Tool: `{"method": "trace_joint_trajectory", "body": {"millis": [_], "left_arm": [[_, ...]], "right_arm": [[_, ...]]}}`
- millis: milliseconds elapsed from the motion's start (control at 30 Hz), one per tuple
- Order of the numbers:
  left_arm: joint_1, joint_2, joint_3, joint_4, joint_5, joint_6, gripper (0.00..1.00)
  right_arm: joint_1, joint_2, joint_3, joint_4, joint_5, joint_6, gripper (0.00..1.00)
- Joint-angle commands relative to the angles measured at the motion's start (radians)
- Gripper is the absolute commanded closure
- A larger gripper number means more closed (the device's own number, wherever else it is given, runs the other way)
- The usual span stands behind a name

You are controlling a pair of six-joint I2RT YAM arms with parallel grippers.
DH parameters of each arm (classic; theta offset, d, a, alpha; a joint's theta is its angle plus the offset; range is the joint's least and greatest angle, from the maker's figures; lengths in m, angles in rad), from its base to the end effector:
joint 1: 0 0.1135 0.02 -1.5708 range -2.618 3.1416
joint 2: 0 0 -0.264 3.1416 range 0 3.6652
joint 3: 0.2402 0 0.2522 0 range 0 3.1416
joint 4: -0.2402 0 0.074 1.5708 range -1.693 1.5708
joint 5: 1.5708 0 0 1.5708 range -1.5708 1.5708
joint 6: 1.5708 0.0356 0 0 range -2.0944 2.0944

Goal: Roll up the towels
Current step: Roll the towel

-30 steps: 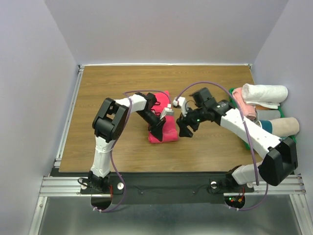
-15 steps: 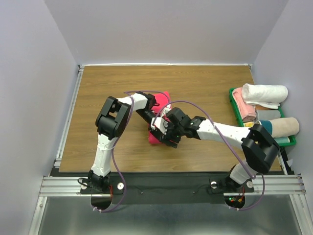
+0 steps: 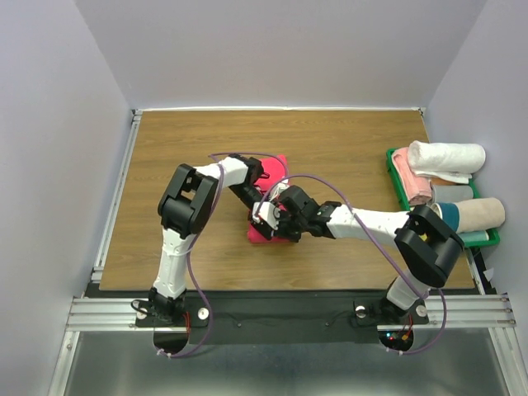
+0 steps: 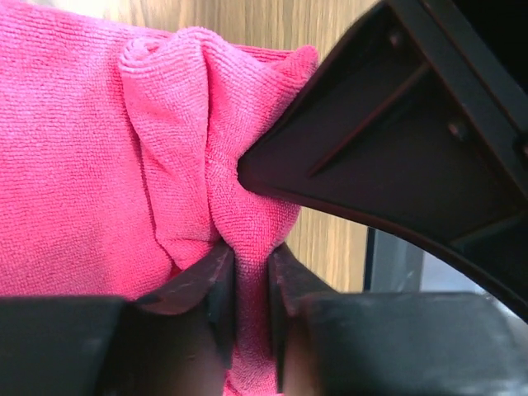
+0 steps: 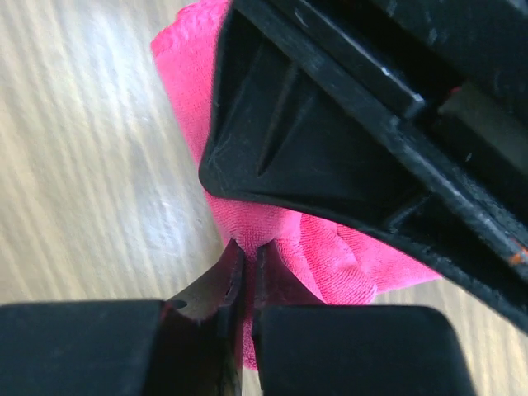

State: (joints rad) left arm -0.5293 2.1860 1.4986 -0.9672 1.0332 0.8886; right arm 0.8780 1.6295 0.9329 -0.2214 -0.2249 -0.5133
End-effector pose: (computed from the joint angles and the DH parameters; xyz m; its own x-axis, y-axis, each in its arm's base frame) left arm 0.3230 -0.2243 0.1281 -0.3898 0.6885 -0.6116 0.7915 -0.0890 -0.6046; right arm 0.2033 0.2574 0.1795 -0.0312 -0.7870 -0.6161 -0.9779 0.1514 -0.1439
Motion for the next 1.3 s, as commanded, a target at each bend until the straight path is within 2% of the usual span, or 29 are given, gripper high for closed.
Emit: {"method": "trace_joint_trajectory", "body": {"millis": [0,67,133,167,200,333,533,733,800,833,933,967,1033,1100,1167,1267], "left_arm": [[0.009,-0.09,-0.06,0.013,-0.15,0.072,0.67],[0.015,-0.152,-0.086,0.012,-0.154,0.073,0.55],[0.02,-0.199,-0.109,0.013,-0.159,0.073,0.52],[0.026,-0.245,-0.113,0.015,-0.163,0.069,0.39],[0.028,-0.265,-0.118,0.015,-0.165,0.067,0.37],[0.058,-0.331,-0.136,0.01,-0.18,0.067,0.36],[0.221,-0.348,-0.164,0.044,-0.189,0.044,0.34],[0.402,-0.396,-0.169,0.146,-0.233,-0.02,0.34],[0.446,-0.449,-0.181,0.183,-0.22,-0.03,0.17],[0.468,-0.532,-0.213,0.24,-0.223,-0.046,0.01],[0.462,-0.699,-0.302,0.332,-0.269,-0.048,0.01],[0.439,-0.815,-0.367,0.376,-0.283,-0.042,0.01],[0.388,-0.92,-0.431,0.404,-0.352,0.001,0.01],[0.307,-1.054,-0.567,0.439,-0.426,0.036,0.01],[0.241,-1.162,-0.636,0.472,-0.465,0.052,0.01],[0.085,-1.256,-0.754,0.556,-0.563,0.03,0.01]], "right_arm": [[0.009,0.003,-0.016,-0.012,-0.103,0.044,0.99],[0.001,0.007,-0.002,-0.07,-0.158,0.062,0.99],[-0.013,0.003,0.014,-0.102,-0.221,0.074,1.0],[-0.02,0.001,0.018,-0.131,-0.24,0.085,0.99],[-0.024,0.0,0.021,-0.145,-0.257,0.09,0.99],[-0.059,0.013,0.04,-0.188,-0.338,0.119,0.99],[-0.108,0.067,0.09,-0.223,-0.421,0.159,0.99],[-0.128,0.156,0.171,-0.245,-0.451,0.174,0.99],[-0.142,0.194,0.197,-0.259,-0.474,0.202,0.99],[-0.161,0.237,0.225,-0.266,-0.513,0.211,0.99],[-0.192,0.309,0.279,-0.317,-0.579,0.237,0.99],[-0.209,0.352,0.315,-0.332,-0.617,0.24,0.99],[-0.221,0.386,0.346,-0.369,-0.651,0.246,0.99],[-0.244,0.429,0.386,-0.391,-0.714,0.263,0.99],[-0.252,0.46,0.435,-0.412,-0.741,0.282,0.99],[-0.272,0.539,0.492,-0.464,-0.801,0.303,1.0]]}}
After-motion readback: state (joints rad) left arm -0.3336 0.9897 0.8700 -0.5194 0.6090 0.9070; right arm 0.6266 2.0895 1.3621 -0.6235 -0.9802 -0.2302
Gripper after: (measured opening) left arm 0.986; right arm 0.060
